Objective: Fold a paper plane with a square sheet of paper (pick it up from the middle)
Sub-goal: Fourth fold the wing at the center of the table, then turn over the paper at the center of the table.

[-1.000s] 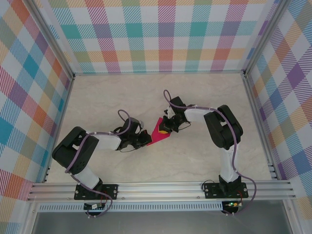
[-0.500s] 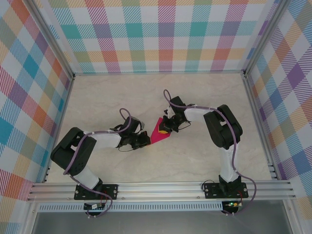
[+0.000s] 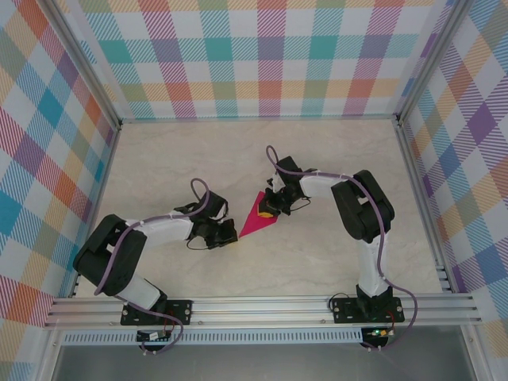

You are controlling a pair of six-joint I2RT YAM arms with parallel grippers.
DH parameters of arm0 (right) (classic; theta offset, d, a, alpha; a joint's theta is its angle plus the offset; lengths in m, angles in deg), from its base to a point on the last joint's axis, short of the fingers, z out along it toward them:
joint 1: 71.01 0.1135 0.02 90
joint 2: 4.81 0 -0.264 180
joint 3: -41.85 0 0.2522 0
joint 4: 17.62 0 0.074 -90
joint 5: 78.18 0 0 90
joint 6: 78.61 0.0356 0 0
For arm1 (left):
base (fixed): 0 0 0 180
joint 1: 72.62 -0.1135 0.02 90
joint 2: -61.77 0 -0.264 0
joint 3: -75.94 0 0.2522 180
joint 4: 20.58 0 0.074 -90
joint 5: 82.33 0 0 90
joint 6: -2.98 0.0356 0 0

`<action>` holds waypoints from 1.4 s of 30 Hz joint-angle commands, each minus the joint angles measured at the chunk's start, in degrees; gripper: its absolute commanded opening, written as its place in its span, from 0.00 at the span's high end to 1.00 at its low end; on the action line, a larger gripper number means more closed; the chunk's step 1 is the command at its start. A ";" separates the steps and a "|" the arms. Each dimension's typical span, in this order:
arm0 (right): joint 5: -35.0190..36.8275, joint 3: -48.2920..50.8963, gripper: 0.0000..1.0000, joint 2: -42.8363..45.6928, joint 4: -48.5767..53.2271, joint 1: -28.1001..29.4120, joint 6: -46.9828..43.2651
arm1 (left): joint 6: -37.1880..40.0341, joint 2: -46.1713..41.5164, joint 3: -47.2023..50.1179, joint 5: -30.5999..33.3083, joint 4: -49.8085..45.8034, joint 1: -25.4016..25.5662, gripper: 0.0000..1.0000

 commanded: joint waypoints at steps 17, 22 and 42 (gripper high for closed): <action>18.03 7.59 0.40 18.40 0.37 -1.75 12.52 | -1.00 -9.43 -9.24 22.22 -2.13 -0.57 0.29; 16.28 9.10 0.40 15.96 -4.18 -1.76 17.47 | -0.42 -6.90 -10.68 23.87 -1.47 -0.78 0.06; 5.44 7.41 0.68 6.84 -16.50 -1.50 18.15 | -1.88 -3.65 -10.86 11.33 2.87 -6.05 0.00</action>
